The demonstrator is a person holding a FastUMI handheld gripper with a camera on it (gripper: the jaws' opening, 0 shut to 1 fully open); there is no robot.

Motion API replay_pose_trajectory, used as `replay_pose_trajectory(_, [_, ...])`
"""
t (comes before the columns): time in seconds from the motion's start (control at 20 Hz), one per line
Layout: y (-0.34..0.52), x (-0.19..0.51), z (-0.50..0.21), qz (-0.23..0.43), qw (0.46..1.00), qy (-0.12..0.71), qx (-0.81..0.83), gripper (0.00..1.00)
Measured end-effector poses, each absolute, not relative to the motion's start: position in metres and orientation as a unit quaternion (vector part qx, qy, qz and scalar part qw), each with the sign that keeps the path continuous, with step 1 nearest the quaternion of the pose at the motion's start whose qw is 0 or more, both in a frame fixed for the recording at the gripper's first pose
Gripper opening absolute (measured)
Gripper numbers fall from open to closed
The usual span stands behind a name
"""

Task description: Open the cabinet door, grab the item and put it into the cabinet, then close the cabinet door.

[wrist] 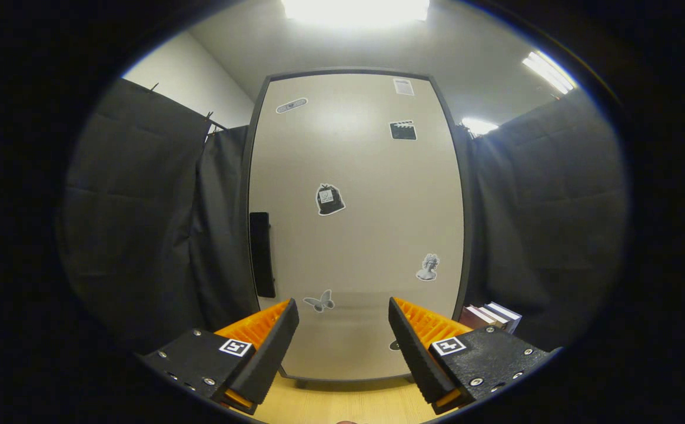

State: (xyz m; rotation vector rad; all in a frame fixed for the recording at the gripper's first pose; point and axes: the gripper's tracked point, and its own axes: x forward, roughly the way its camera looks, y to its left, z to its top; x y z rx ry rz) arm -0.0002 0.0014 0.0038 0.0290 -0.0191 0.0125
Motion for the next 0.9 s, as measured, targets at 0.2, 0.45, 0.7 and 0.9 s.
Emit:
replay_pose_trajectory(0.2, [-0.001,-0.003,0.003,0.008,1.0,-0.008,0.021,0.95])
replay_pose_trajectory(0.45, [-0.007,-0.003,0.003,0.002,1.0,-0.008,0.023,0.95])
replay_pose_trajectory(0.7, [-0.002,0.0,0.004,0.003,1.0,-0.006,0.023,0.95])
replay_pose_trajectory(0.9, [0.016,0.011,0.013,0.018,1.0,-0.013,0.019,0.95])
